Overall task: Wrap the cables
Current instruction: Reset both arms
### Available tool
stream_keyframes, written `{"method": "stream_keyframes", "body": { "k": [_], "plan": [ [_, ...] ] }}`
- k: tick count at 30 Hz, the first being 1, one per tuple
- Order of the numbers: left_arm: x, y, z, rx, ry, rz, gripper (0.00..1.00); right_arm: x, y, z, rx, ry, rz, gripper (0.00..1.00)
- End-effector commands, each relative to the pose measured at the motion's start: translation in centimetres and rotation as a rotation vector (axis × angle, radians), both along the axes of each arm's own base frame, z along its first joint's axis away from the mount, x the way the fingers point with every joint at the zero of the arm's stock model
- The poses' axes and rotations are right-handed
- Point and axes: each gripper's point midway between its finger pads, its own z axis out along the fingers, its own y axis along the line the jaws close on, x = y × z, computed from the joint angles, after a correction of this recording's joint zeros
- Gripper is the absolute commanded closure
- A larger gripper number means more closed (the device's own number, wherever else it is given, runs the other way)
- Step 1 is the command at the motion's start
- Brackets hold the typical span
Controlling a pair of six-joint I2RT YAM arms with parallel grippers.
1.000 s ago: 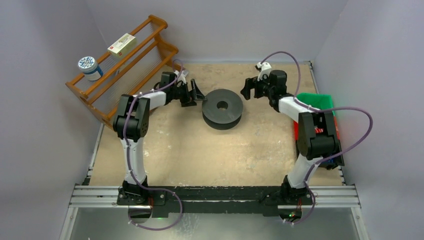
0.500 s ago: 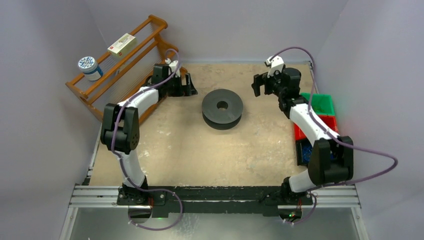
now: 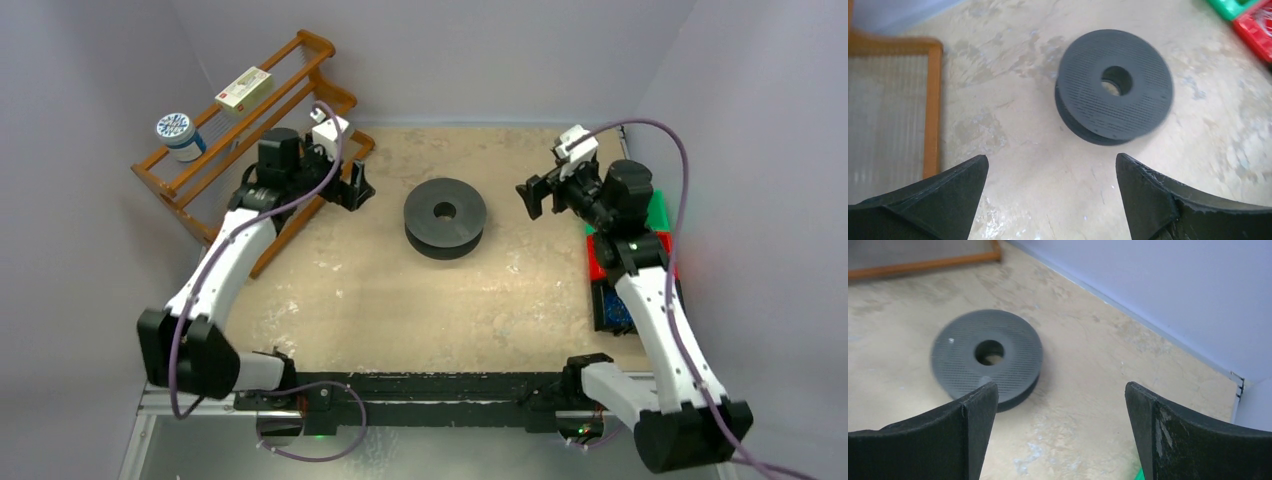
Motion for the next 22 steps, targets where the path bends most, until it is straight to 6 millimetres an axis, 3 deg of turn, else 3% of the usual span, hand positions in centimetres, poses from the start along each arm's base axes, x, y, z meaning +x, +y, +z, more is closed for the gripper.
{"method": "stream_keyframes", "body": {
  "k": [1,5,8,10,14,19,22],
  "plan": [
    [-7.0,-0.2,2.2,0.059,-0.071,-0.208,0.04,-6.0,1.7,4.9,0.135,-0.028,0.102,0.01],
    [-11.6,1.1,2.2,0.108,-0.101,-0.224,0.03,-11.4,1.8,8.2,0.173,-0.159,0.156,0.01],
    [-13.5,3.5,3.1,0.164,-0.171,-0.112,0.03,-14.2,0.5,10.5,0.181,-0.307,0.105,0.01],
    [-14.3,5.4,4.0,0.199,-0.239,-0.010,0.02,-15.8,0.1,11.0,0.179,-0.336,0.097,0.01],
    [-15.7,8.2,4.8,0.234,-0.320,0.143,0.01,-16.3,-0.8,11.0,0.161,-0.352,0.047,0.01],
    [-16.4,7.8,3.3,0.184,-0.299,0.147,0.01,-16.4,-1.5,9.9,0.119,-0.381,0.025,0.01],
    [-16.4,7.7,3.5,0.179,-0.303,0.146,0.01,-16.5,-1.3,9.4,0.097,-0.380,0.042,0.01]
  ]
}}
